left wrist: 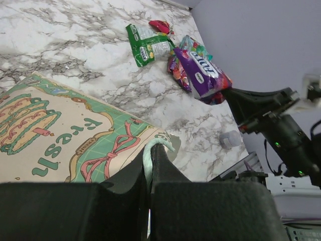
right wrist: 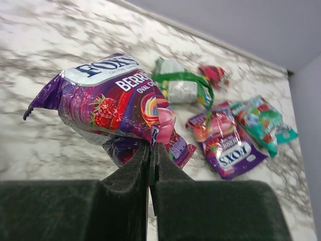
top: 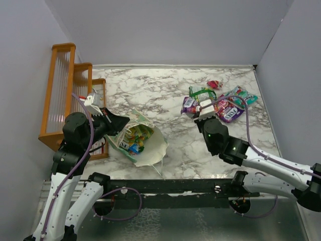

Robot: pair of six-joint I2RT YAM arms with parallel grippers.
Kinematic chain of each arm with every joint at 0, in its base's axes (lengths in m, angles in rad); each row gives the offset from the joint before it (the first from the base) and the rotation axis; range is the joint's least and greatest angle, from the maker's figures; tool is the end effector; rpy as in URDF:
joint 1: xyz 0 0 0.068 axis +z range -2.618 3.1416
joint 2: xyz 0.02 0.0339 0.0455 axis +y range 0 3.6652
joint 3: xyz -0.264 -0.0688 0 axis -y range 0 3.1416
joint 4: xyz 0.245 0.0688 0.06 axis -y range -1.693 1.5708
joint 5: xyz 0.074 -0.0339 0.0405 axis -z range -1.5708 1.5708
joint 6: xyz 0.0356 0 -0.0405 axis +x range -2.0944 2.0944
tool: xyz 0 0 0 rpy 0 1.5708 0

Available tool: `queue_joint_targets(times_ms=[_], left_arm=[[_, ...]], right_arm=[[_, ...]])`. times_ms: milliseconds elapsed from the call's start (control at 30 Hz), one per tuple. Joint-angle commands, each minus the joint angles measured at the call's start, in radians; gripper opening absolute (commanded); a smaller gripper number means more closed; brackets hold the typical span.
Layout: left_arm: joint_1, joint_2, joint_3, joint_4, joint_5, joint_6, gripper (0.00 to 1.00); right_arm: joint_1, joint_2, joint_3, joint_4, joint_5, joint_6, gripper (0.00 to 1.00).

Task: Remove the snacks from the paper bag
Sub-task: Place the snack at the center of the board.

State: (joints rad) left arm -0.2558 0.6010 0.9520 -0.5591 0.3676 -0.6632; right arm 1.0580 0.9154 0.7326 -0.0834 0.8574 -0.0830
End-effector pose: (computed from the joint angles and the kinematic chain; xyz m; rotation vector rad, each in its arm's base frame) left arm 0.1096 -0.0419 0.3812 -0.1013 1.8714 -0.9753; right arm 0.1239 0.1652 0.3117 -0.4055 1.6966 -0.0758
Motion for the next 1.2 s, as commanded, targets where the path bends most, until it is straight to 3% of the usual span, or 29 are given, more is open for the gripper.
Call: queue_joint_targets(times_ms=[0, 300, 700, 800, 967, 1067, 1167], left_arm=[[0.0, 0.005, 0.022, 0.007, -0.006, 0.001, 0.0], [0.0, -0.005, 0.029, -0.006, -0.004, 0.002, 0.0], [0.0, -0.006, 0.003, 0.029, 0.05, -0.003, 0.0], [0.0, 0.0, -0.017, 0.044, 0.103, 0.002, 0.0], [0.0, -0.013, -0.079, 0.133, 0.215, -0.021, 0.0], [0.0, -0.013, -0.126, 0.191, 0.302, -0.043, 0.0], [0.0, -0.026, -0.169, 0.241, 0.36, -0.066, 0.0]], right_arm=[[-0.171, 0.092, -0.012, 0.01, 0.023, 0.143, 0.01], [-0.379, 0.276, -0.038, -0.068, -0.105, 0.352, 0.01], [-0.438, 0.419, -0.131, 0.032, -0.059, 0.352, 0.02], [-0.438, 0.427, -0.136, 0.044, -0.068, 0.346, 0.1], [-0.438, 0.38, -0.151, 0.062, -0.149, 0.335, 0.41], [-0.438, 0.283, -0.155, 0.065, -0.218, 0.321, 0.58], [-0.438, 0.171, -0.153, 0.068, -0.346, 0.283, 0.66]])
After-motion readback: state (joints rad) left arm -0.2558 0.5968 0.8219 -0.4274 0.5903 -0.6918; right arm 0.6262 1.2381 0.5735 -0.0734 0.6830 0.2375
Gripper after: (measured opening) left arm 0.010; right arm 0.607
